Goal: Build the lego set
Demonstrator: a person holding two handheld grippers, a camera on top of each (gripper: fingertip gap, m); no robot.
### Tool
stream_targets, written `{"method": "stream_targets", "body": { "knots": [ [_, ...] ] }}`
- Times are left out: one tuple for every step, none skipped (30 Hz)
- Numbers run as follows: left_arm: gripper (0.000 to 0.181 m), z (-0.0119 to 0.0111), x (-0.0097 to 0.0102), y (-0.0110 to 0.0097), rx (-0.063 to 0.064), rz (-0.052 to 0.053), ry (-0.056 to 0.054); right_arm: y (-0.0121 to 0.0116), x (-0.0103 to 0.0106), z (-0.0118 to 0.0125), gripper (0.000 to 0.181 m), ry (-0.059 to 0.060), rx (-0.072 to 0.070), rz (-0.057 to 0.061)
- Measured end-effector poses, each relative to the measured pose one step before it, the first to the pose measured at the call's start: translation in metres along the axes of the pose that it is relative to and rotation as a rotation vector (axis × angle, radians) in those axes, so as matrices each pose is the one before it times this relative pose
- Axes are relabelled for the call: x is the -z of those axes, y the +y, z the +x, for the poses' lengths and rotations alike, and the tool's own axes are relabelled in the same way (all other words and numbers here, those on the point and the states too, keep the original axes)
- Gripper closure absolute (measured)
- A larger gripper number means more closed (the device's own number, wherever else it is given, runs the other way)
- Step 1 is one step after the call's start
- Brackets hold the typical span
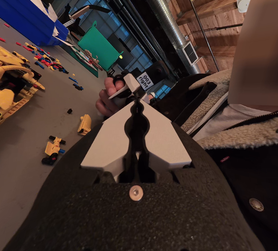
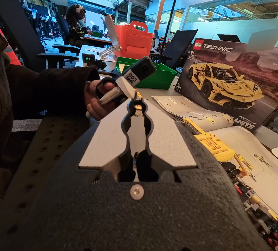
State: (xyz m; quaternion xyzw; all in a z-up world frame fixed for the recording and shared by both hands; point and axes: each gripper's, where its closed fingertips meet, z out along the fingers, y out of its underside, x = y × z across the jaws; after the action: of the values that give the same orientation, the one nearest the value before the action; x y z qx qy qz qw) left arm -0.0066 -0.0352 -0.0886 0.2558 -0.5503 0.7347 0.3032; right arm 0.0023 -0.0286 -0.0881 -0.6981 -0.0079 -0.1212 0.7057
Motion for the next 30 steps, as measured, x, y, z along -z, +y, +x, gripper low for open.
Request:
{"method": "stream_targets", "body": {
  "knots": [
    [0.181,0.00022,0.00036,0.00003,0.0046,-0.0008,0.0041,-0.00064,-0.00035,-0.00132,0.173,-0.0080,-0.0054,0.0062],
    [0.181,0.00124,-0.00009,0.00030,-0.0026,-0.0012,0.0058,0.00055,-0.00065,-0.00119,0.173,-0.0072,-0.0097,0.0011],
    [0.181,0.00100,-0.00019,0.00036,-0.0083,-0.0024,0.0010,0.00074,-0.00019,-0.00083,0.173,-0.0059,-0.0071,-0.0025],
    [0.181,-0.00007,-0.00013,0.00038,-0.0071,-0.0022,-0.0048,0.00053,0.00019,0.00015,0.173,0.0006,-0.0008,-0.0058],
    [0.181,0.00009,0.00014,-0.00033,-0.0016,0.0010,-0.0009,-0.00073,0.00076,0.00126,0.173,0.0077,0.0027,0.0022],
    [0.181,-0.00006,0.00013,-0.00044,-0.0057,0.0012,-0.0036,-0.00099,0.00103,0.00235,0.173,0.0109,-0.0049,0.0060],
    [0.181,-0.00208,-0.00035,-0.00016,-0.0324,-0.0038,-0.0277,-0.00055,0.00089,0.00279,0.173,0.0093,-0.0165,0.0044],
    [0.181,-0.00432,-0.00124,0.00170,-0.0734,-0.0178,-0.0569,-0.00015,0.00071,0.00403,0.173,0.0125,-0.0276,0.0029],
    [0.181,-0.00565,-0.00220,0.00254,-0.1077,-0.0275,-0.0782,0.00049,0.00029,0.00372,0.173,0.0084,-0.0364,0.0017],
    [0.181,-0.00823,-0.00262,0.00292,-0.1302,-0.0310,-0.1027,0.00116,0.00012,0.00329,0.173,0.0054,-0.0368,-0.0022],
    [0.181,-0.00839,-0.00280,0.00429,-0.1428,-0.0380,-0.1086,0.00134,0.00027,0.00324,0.173,0.0060,-0.0336,-0.0035],
    [0.176,-0.00608,-0.00306,0.00505,-0.1391,-0.0406,-0.0956,0.00156,0.00033,0.00371,0.173,0.0081,-0.0312,-0.0047],
    [0.174,-0.00557,-0.00302,0.00501,-0.1257,-0.0388,-0.0879,0.00207,0.00040,0.00397,0.173,0.0100,-0.0302,-0.0072],
    [0.168,-0.00322,-0.00274,0.00471,-0.1050,-0.0350,-0.0674,0.00289,0.00043,0.00448,0.173,0.0120,-0.0282,-0.0112],
    [0.163,-0.00138,-0.00210,0.00263,-0.0823,-0.0247,-0.0471,0.00413,0.00012,0.00441,0.173,0.0118,-0.0274,-0.0174],
    [0.161,-0.00154,-0.00084,0.00012,-0.0586,-0.0086,-0.0385,0.00362,0.00017,0.00341,0.173,0.0064,-0.0265,-0.0152],
    [0.160,-0.00035,0.00008,-0.00197,-0.0340,0.0070,-0.0190,0.00277,0.00011,0.00239,0.173,0.0036,-0.0229,-0.0120],
    [0.160,-0.00154,0.00101,-0.00305,-0.0153,0.0126,-0.0167,0.00324,-0.00024,0.00289,0.173,0.0097,-0.0152,-0.0143],
    [0.161,-0.00239,0.00165,-0.00339,-0.0116,0.0155,-0.0174,0.00239,-0.00042,0.00196,0.173,0.0068,-0.0080,-0.0101],
    [0.161,-0.00138,0.00151,-0.00343,-0.0103,0.0177,-0.0106,0.00108,-0.00053,0.00015,0.173,-0.0026,-0.0066,-0.0036],
    [0.162,-0.00063,0.00082,-0.00222,-0.0077,0.0120,-0.0063,0.00085,-0.00081,-0.00075,0.173,-0.0058,-0.0067,-0.0037],
    [0.162,0.00057,0.00001,-0.00069,-0.0050,0.0034,0.0010,0.00094,-0.00098,-0.00072,0.173,-0.0042,-0.0023,-0.0052],
    [0.162,0.00036,-0.00034,0.00028,-0.0062,-0.0023,-0.0007,0.00057,-0.00093,-0.00155,0.173,-0.0079,0.0012,-0.0024],
    [0.163,-0.00069,-0.00004,-0.00009,-0.0103,-0.0017,-0.0085,-0.00039,-0.00058,-0.00154,0.173,-0.0075,-0.0009,0.0025],
    [0.163,0.00006,0.00003,-0.00041,-0.0043,0.0016,-0.0019,-0.00008,-0.00044,-0.00069,0.173,-0.0018,-0.0015,0.0001],
    [0.165,0.00032,-0.00005,0.00018,0.0032,-0.0002,0.0020,-0.00008,-0.00026,-0.00075,0.173,-0.0032,-0.0013,0.0015],
    [0.166,-0.00015,0.00012,0.00026,0.0022,-0.0012,-0.0003,-0.00031,-0.00010,-0.00102,0.173,-0.0055,-0.0030,0.0031],
    [0.169,0.00052,0.00029,-0.00043,0.0023,0.0026,0.0045,0.00015,-0.00030,-0.00126,0.173,-0.0061,-0.0028,0.0006],
    [0.172,0.00044,0.00011,-0.00038,0.0033,0.0023,0.0041,0.00055,-0.00058,-0.00079,0.173,-0.0023,-0.0008,-0.0021],
    [0.172,0.00028,0.00009,0.00005,0.0011,-0.0001,0.0019,-0.00003,-0.00057,-0.00021,0.173,0.0021,-0.0008,0.0022]
  ]
}}
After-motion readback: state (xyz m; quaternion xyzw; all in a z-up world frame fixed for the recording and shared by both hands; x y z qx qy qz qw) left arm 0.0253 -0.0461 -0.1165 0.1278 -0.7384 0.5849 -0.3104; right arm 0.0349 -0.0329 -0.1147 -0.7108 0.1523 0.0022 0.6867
